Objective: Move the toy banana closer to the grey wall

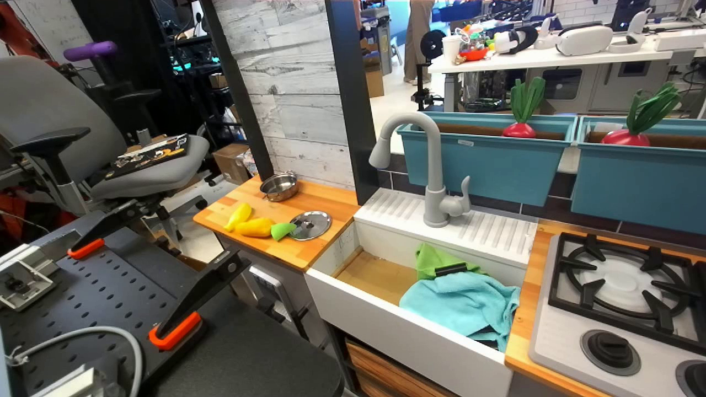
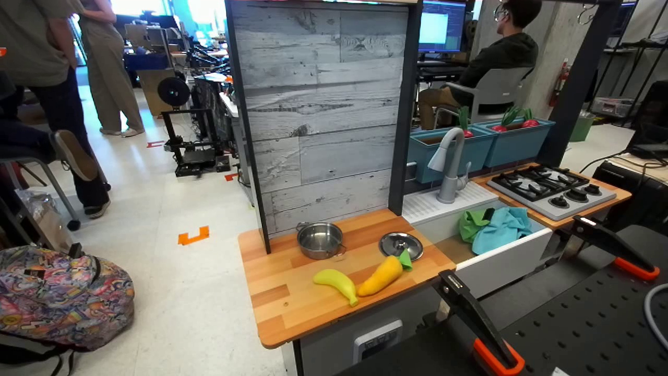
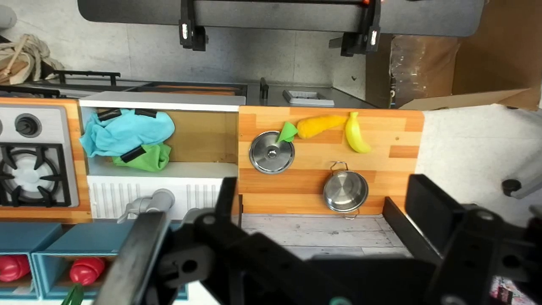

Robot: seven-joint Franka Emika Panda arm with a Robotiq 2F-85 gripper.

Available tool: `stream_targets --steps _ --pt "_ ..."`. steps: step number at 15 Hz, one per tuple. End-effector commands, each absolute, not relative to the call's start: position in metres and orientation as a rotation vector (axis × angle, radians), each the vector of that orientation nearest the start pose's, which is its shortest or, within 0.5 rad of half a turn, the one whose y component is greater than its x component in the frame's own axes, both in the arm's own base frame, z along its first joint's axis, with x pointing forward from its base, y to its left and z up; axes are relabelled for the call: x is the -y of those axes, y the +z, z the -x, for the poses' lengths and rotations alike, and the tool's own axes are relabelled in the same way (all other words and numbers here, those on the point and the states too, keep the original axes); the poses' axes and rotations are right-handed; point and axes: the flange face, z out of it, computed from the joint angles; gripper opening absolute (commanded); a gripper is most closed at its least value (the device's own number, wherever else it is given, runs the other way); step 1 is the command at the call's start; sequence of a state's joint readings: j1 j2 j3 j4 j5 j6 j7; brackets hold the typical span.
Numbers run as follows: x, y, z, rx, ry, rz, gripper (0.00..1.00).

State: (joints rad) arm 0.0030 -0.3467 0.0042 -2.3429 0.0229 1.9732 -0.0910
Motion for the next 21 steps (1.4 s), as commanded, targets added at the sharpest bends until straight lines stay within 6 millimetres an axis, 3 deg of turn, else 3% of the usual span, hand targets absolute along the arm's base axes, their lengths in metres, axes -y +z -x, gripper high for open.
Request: stream_targets --steps 1,5,10,16,21 --pt "-0.008 0.439 -0.449 0.198 0.015 3.095 1.00" --pt "-0.023 0.390 -0.465 0.234 0.015 3.004 1.00" --pt "-0.050 0.313 -0.486 0.254 0.080 2.837 1.00" --pt "-0.071 0.217 -0.515 0.205 0.085 2.801 1.00" --pt "-0.092 0.157 -0.536 0.198 0.093 2.809 1.00"
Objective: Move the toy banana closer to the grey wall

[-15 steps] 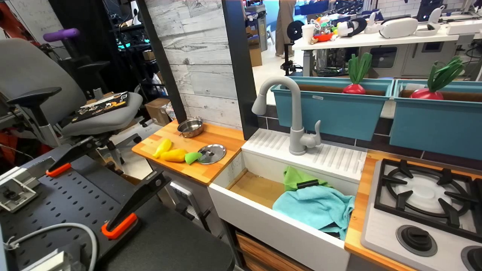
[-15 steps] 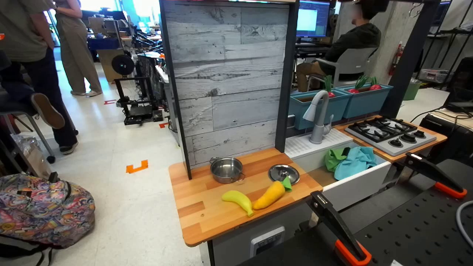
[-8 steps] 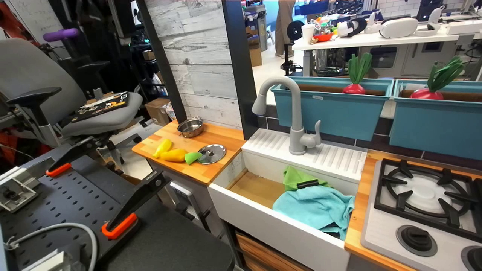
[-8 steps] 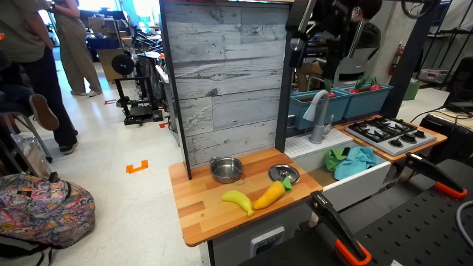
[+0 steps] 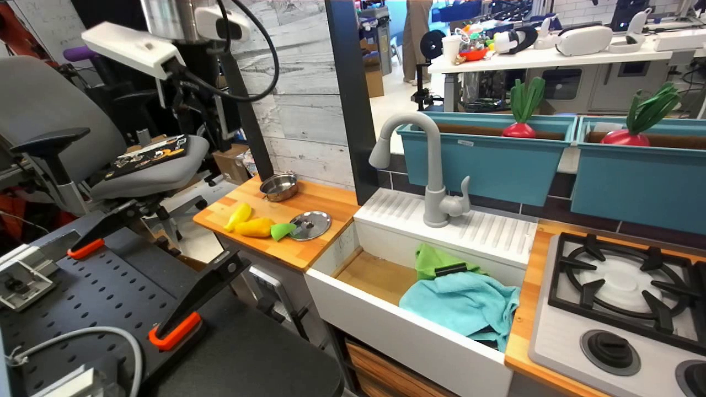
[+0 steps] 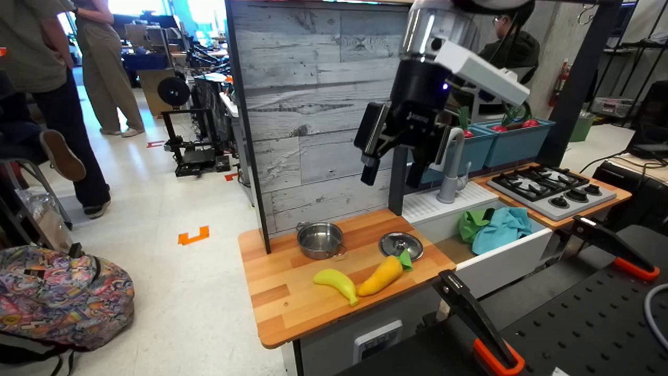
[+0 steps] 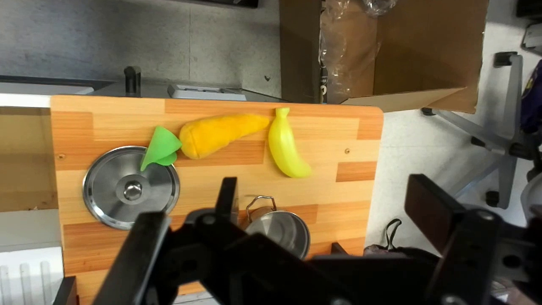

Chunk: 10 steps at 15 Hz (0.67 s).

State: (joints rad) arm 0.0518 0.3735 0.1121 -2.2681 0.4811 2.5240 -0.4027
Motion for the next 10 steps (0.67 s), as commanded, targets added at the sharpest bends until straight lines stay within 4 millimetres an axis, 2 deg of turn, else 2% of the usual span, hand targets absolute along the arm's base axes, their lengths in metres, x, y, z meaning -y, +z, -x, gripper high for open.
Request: stream_targets --steps 1,2,3,6,10 --pt "-0.094 0.146 -0.541 0.188 0.092 2.814 1.00" --pt "-0.092 0.138 -0.545 0.185 0.125 2.826 1.00" --pt "-0.093 0.152 -0.529 0.206 0.125 2.824 1.00" --pt "-0.092 0.135 -0.538 0.193 0.143 2.823 1.00" --pt "-0.090 0.134 -0.542 0.144 0.111 2.797 1.00"
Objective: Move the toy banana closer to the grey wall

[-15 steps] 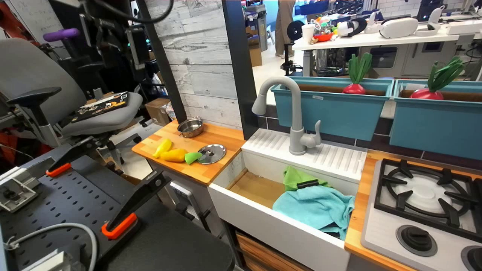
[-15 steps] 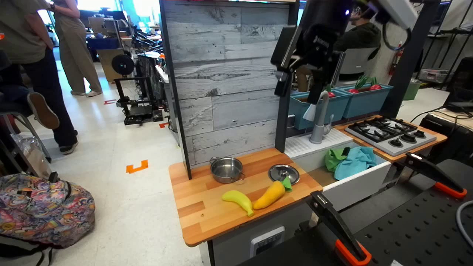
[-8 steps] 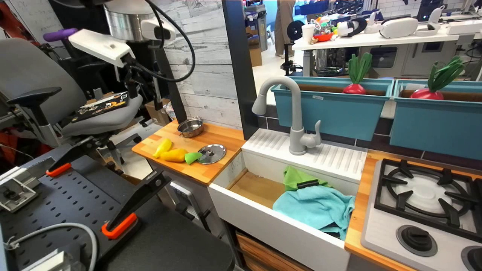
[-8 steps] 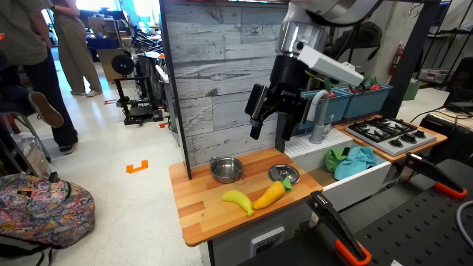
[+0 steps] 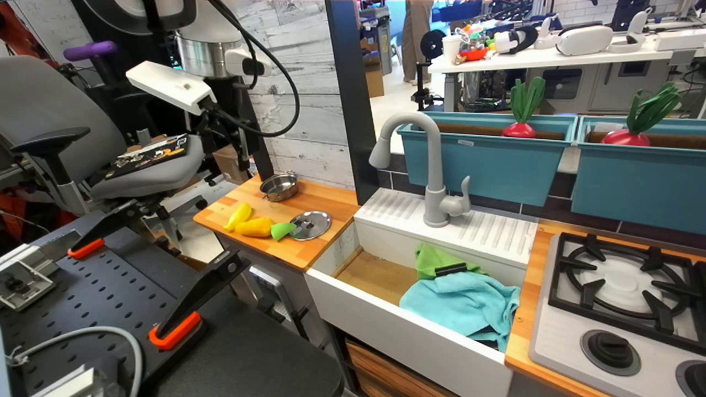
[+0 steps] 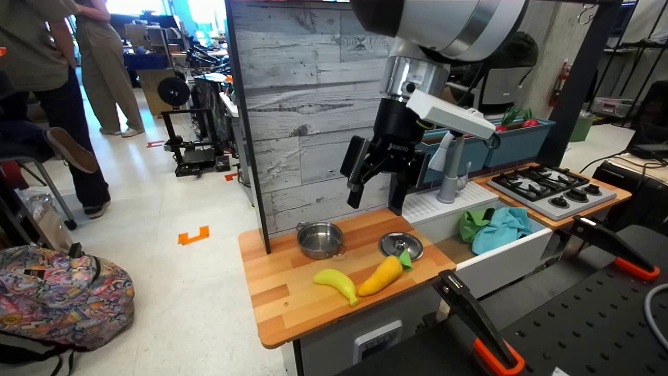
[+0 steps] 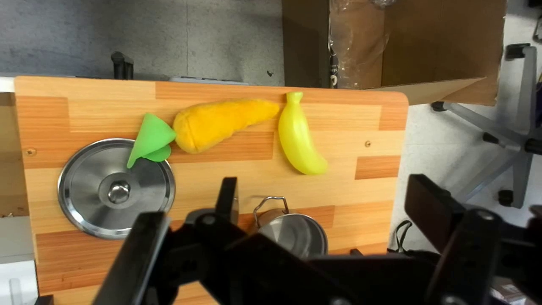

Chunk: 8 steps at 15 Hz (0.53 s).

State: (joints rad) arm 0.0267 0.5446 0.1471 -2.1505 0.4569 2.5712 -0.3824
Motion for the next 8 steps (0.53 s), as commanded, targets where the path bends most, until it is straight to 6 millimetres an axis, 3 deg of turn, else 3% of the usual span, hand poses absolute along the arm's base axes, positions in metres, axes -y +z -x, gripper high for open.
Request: stream_targets --steps 1,8 --pt "-0.091 0.131 -0.543 0.128 0.088 2.791 1.00" --pt "-0.113 0.077 -0.540 0.075 0.025 2.789 1.00"
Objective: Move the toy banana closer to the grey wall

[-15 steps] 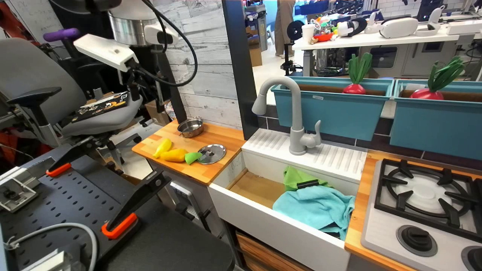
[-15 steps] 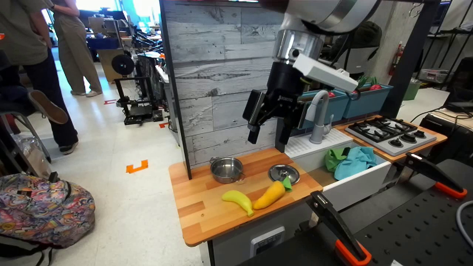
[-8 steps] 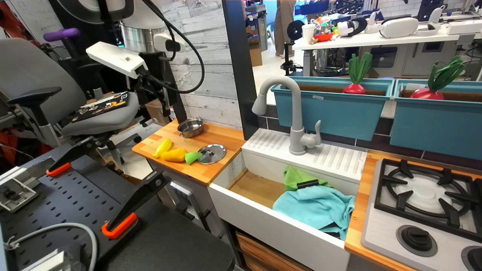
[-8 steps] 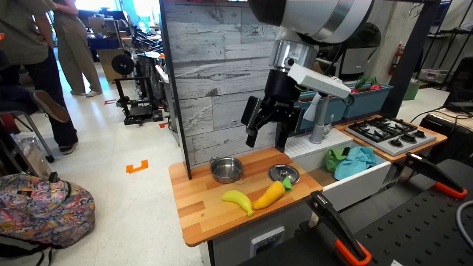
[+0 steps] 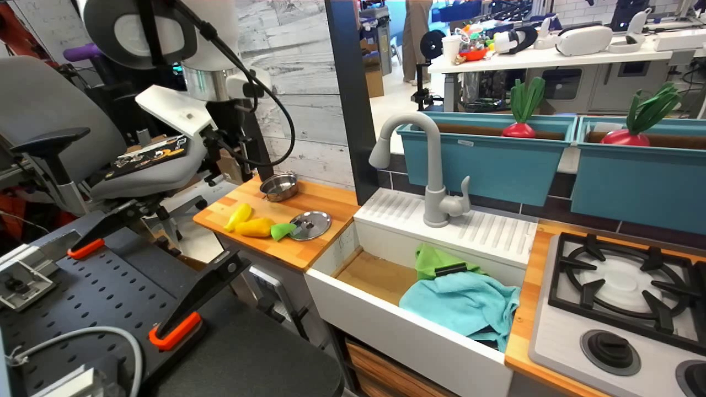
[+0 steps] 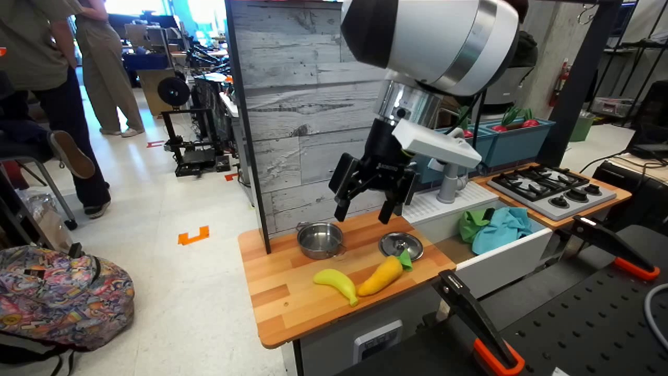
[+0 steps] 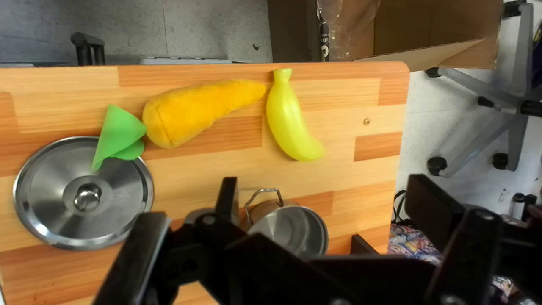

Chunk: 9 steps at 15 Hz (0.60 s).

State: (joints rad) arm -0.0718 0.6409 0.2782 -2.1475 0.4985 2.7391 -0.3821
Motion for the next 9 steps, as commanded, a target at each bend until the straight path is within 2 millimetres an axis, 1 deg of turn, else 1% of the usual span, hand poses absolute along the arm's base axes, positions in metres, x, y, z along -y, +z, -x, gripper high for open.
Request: stream_targets --steps 1,4,9 --pt "-0.116 0.068 -0.537 0.075 0.032 2.794 1.00" --pt "-0.124 0.044 -0.531 0.088 0.040 2.831 1.00" --pt "-0.142 0.016 -0.531 0.127 0.063 2.880 1.00"
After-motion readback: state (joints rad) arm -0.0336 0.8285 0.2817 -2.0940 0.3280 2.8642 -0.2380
